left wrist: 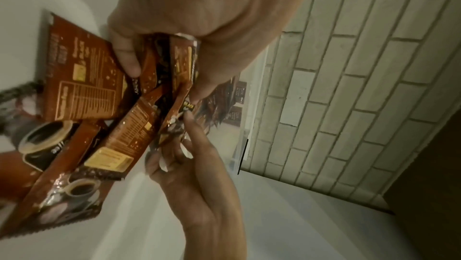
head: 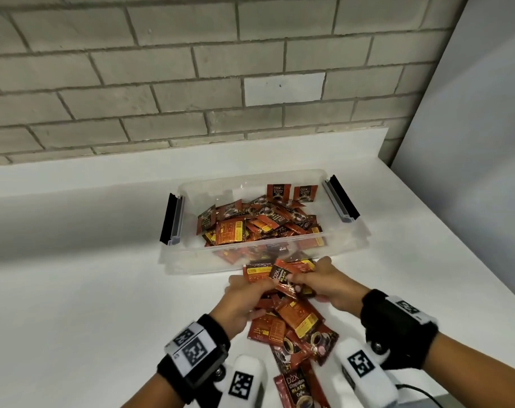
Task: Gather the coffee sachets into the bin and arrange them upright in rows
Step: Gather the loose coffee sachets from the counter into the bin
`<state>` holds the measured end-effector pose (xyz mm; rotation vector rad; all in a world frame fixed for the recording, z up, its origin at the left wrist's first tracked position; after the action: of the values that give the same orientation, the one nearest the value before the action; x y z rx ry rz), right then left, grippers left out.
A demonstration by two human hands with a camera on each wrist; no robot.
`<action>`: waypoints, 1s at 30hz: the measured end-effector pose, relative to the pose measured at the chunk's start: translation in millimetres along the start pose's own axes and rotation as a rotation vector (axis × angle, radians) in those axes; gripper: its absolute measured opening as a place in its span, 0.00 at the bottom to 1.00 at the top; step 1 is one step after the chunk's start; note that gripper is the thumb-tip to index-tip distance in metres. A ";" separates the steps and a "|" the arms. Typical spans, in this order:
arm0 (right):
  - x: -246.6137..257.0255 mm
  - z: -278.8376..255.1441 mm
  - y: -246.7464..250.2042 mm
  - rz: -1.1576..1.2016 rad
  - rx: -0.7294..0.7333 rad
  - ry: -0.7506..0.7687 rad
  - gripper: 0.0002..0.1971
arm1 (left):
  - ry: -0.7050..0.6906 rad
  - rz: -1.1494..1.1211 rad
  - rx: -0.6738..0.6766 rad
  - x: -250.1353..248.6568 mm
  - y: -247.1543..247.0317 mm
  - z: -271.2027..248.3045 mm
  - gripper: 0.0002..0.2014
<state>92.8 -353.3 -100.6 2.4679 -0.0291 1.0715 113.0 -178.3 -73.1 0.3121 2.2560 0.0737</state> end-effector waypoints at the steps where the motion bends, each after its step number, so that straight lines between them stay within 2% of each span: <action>1: 2.0 -1.8 -3.4 0.035 0.011 -0.026 0.20 | 0.007 -0.007 -0.011 1.2 -2.5 2.4 0.21; 3: 7.1 -5.6 -5.0 0.100 0.012 -0.068 0.14 | 0.016 -0.024 -0.025 1.2 -6.2 6.0 0.19; 6: 15.3 -11.8 -0.9 0.110 -0.003 -0.065 0.19 | 0.040 -0.063 0.008 -2.8 -11.5 5.0 0.10; 8: 19.1 -16.5 1.7 0.128 -0.002 -0.058 0.16 | 0.080 -0.124 0.024 -4.8 -12.1 1.7 0.05; 14: 26.7 -32.8 0.9 0.282 0.094 -0.117 0.18 | 0.181 -0.356 0.087 -6.7 -17.9 -7.2 0.06; 19: 34.9 -58.6 11.9 0.349 0.203 -0.112 0.16 | 0.201 -0.417 0.163 -13.0 -18.5 -31.9 0.08; 24: 74.5 -103.6 26.8 0.425 0.361 0.027 0.19 | 0.059 -0.420 0.333 -55.0 -6.1 -73.2 0.13; 28: 136.5 -106.0 43.4 0.571 0.305 0.117 0.15 | -0.092 -0.526 0.301 -121.7 17.1 -71.5 0.10; 30: 152.1 -95.1 47.2 0.528 0.262 0.113 0.17 | -0.102 -0.564 0.265 -140.0 30.4 -64.6 0.10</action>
<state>124.4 -333.4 81.2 2.7006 -0.5665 1.5098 156.7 -180.4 77.9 -0.1874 2.1722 -0.5267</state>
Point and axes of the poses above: each hand's wrist, its own z-axis towards the middle knuckle, its own y-axis out of the back of the hand, x = y × z, the point moved 8 cm from there along z, towards the middle knuckle, and after that the axes turned 9 degrees about -x, right-handed, at the moved point
